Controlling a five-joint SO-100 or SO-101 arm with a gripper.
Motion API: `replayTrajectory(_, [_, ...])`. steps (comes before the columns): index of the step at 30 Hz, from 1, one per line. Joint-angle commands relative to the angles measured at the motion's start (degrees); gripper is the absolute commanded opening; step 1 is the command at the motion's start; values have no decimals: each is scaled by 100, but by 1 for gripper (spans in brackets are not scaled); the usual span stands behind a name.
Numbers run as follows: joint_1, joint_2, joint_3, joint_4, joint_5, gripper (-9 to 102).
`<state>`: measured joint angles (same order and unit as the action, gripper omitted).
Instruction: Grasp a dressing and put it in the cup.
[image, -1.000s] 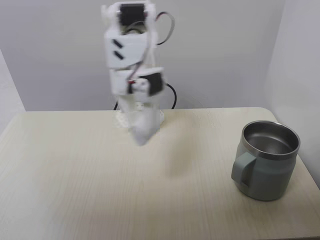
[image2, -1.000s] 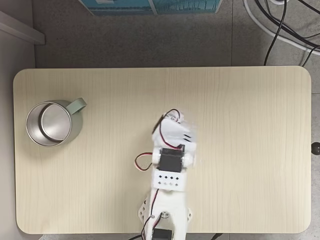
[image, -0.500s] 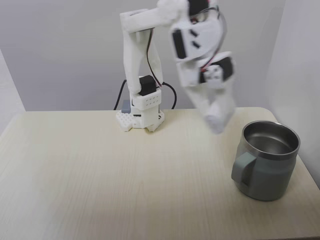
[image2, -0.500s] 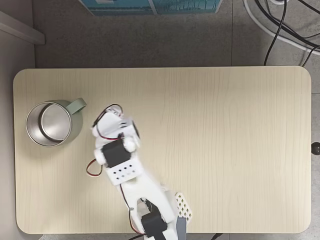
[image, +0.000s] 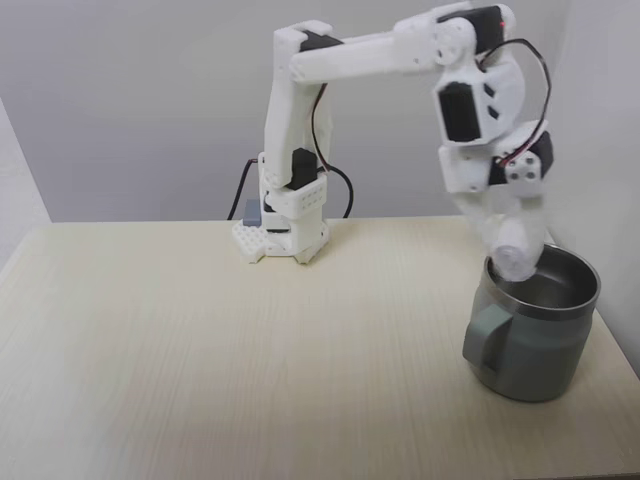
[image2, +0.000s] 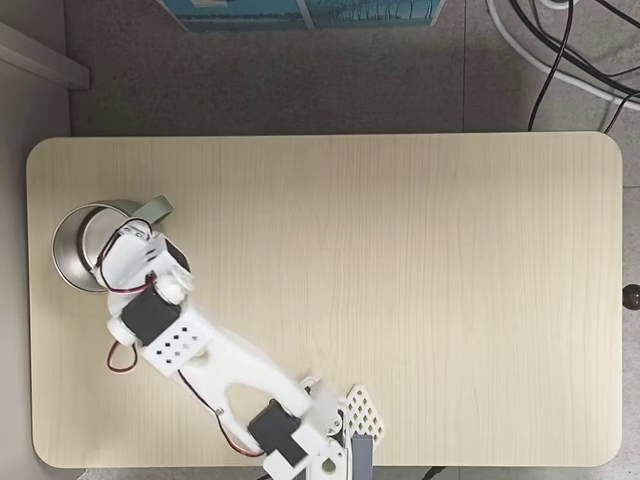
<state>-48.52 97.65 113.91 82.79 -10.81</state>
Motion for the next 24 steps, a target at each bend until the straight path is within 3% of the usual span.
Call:
replayTrajectory(1, [-132,62,281,-141,44,0])
replayTrajectory(6, [-202,176,316,-176,44,3])
replayTrajectory(10, [-316,167,211,-149,-105,17])
replayTrajectory(14, [-360,193,202,-114,-97,24])
replayTrajectory(24, [-352,70,255,35,-149,24])
